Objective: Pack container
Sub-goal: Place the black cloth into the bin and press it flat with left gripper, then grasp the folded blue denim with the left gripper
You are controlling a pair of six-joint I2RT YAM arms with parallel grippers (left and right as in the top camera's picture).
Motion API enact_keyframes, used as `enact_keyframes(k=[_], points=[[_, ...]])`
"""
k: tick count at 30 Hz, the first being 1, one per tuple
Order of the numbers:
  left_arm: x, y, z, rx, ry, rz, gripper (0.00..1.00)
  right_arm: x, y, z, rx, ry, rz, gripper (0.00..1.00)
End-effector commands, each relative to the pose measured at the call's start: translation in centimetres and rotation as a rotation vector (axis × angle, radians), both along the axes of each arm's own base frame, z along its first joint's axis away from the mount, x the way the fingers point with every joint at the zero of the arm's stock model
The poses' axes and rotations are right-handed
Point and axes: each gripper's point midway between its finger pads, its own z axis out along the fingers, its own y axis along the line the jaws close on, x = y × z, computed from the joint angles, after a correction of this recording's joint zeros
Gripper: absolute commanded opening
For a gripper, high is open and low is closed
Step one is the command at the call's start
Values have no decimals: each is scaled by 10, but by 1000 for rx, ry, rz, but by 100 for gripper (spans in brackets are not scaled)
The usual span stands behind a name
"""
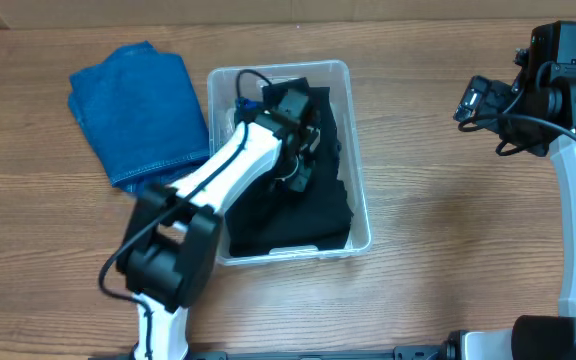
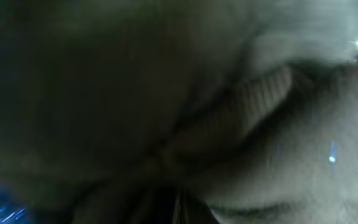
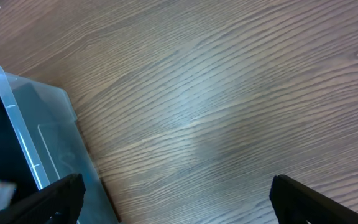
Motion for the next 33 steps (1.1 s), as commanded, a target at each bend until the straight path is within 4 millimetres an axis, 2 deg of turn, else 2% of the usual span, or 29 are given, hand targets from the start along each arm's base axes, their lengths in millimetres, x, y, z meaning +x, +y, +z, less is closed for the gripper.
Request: enact_keyframes(k=[1, 3, 5, 7, 8, 9, 10, 11, 12, 14, 16, 17, 20, 22, 23, 25, 26, 29, 30, 33], points=[[-26, 28, -43, 140, 146, 7, 4, -1, 0, 4, 3, -11, 1, 100], [-21, 26, -16, 147, 87, -17, 4, -1, 0, 4, 3, -12, 1, 100], [-10, 17, 37, 113, -42, -50, 4, -1, 0, 4, 3, -12, 1, 100], [0, 16, 110, 55, -214, -38, 5, -1, 0, 4, 3, -12, 1, 100], [4, 22, 147, 20, -306, -10, 29, -1, 0, 4, 3, -12, 1, 100], [7, 31, 176, -7, -380, 40, 100, -1, 0, 4, 3, -12, 1, 100], [11, 50, 204, -26, -460, 124, 100, -1, -1, 4, 2, -12, 1, 100], [13, 65, 219, -34, -496, 183, 100, -1, 0, 4, 3, -12, 1, 100], [15, 82, 230, -42, -518, 238, 100, -1, 0, 4, 3, -12, 1, 100], [20, 122, 237, -38, -522, 351, 100, -1, 0, 4, 3, -12, 1, 100], [33, 181, 235, -28, -503, 530, 100, -1, -1, 4, 2, -12, 1, 100], [37, 200, 234, -43, -498, 581, 100, -1, -1, 4, 2, -12, 1, 100], [53, 284, 225, -98, -490, 800, 100, -1, 0, 4, 3, -13, 1, 100], [61, 344, 203, -160, -456, 946, 100, -1, 0, 4, 3, -13, 1, 100], [63, 359, 194, -188, -435, 981, 100, -1, 0, 4, 3, -13, 1, 100], [67, 397, 158, -269, -365, 1068, 100, -1, 0, 4, 3, -13, 1, 100], [70, 414, 132, -311, -316, 1098, 100, -1, 0, 4, 3, -12, 1, 100], [79, 427, 76, -410, -230, 1084, 100, -1, 0, 4, 3, -12, 1, 100], [84, 424, 57, -462, -201, 1061, 100, -1, 0, 4, 3, -12, 1, 100], [97, 413, 20, -570, -162, 1003, 100, -1, 0, 4, 3, -11, 1, 100]])
